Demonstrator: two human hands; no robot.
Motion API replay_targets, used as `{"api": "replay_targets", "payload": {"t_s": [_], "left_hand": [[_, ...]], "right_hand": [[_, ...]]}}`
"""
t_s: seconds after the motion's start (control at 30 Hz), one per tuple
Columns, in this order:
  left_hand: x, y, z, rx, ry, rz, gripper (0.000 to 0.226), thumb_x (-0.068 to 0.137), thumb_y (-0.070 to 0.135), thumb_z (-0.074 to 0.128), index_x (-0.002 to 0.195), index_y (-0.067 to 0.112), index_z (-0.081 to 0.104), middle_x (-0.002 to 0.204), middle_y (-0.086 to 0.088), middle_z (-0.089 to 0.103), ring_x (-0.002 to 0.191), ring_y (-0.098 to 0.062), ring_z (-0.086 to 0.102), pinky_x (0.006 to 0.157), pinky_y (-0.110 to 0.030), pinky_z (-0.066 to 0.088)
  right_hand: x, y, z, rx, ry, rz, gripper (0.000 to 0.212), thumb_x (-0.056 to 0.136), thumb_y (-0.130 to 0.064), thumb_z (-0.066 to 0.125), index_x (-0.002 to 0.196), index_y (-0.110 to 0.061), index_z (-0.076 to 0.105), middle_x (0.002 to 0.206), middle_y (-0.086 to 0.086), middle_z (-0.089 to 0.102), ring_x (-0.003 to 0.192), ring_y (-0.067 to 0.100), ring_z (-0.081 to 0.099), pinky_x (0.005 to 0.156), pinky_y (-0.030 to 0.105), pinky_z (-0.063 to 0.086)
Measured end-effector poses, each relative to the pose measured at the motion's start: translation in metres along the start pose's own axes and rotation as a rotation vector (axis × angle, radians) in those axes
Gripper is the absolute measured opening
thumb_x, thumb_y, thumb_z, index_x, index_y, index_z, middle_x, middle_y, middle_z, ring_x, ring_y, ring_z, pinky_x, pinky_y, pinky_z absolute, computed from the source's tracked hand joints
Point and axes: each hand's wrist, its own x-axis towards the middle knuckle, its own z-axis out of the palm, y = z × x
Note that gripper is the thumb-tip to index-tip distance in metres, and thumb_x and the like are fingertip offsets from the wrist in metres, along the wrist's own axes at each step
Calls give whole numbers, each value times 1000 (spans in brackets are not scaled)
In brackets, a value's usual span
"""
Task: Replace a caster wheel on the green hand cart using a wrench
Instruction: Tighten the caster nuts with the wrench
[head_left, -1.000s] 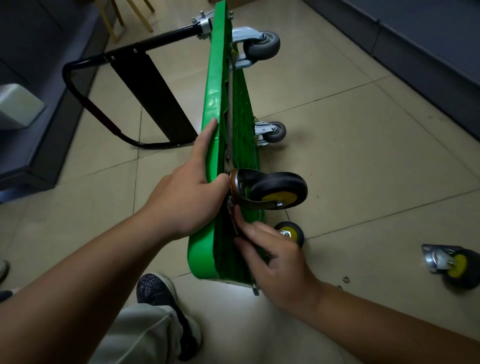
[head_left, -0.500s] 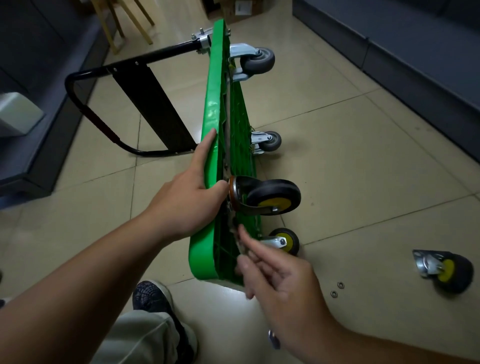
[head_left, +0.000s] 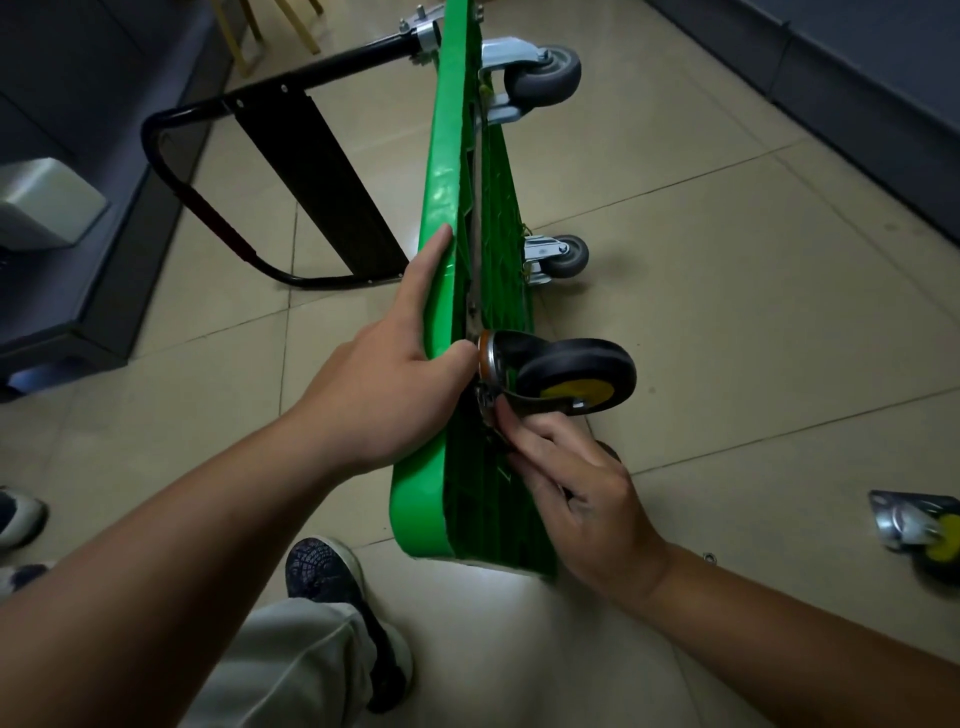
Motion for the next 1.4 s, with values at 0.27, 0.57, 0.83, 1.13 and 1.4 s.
{"api": "replay_targets", "payload": {"t_s": [0.27, 0.57, 0.83, 1.13, 1.4], "left_hand": [[2, -4, 2, 81, 52, -9, 81, 94, 42, 48, 145, 73, -6, 107, -5, 65, 75, -27, 68, 74, -49, 59], [6, -4, 5, 131, 75, -8, 82, 101, 36, 49, 148, 68, -10, 97, -5, 65, 75, -28, 66, 70, -44, 54], [3, -1, 2, 51, 28, -7, 82, 101, 36, 52, 145, 73, -7, 109, -9, 67, 81, -29, 71, 80, -53, 59], [0, 3, 2, 35, 19, -15, 85, 80, 50, 44, 145, 74, -4, 115, -7, 67, 80, -30, 70, 78, -53, 59], [5, -7, 2, 88, 49, 26, 82, 101, 34, 51, 147, 72, -5, 109, -3, 65, 74, -26, 68, 72, -50, 59]], "right_hand": [[0, -10, 4, 58, -36, 109, 47, 101, -1, 56, 147, -4, 48, 102, 8, 62, 94, 21, 63, 86, 23, 48], [24, -93, 3, 686, 34, 774, 21, 100, -12, 61, 117, -13, 74, 75, -4, 73, 61, 8, 66, 57, 21, 55], [-5, -89, -9, 403, 72, 570, 47, 93, -16, 62, 138, -31, 61, 78, -4, 69, 64, 5, 61, 62, 17, 50], [-8, -13, -1, 54, 78, 110, 43, 104, -6, 53, 146, -12, 52, 109, 1, 60, 98, 19, 62, 87, 19, 46], [6, 1, 3, 88, -2, 49, 45, 102, 0, 55, 147, 1, 47, 105, 11, 63, 93, 27, 64, 85, 25, 49]]}}
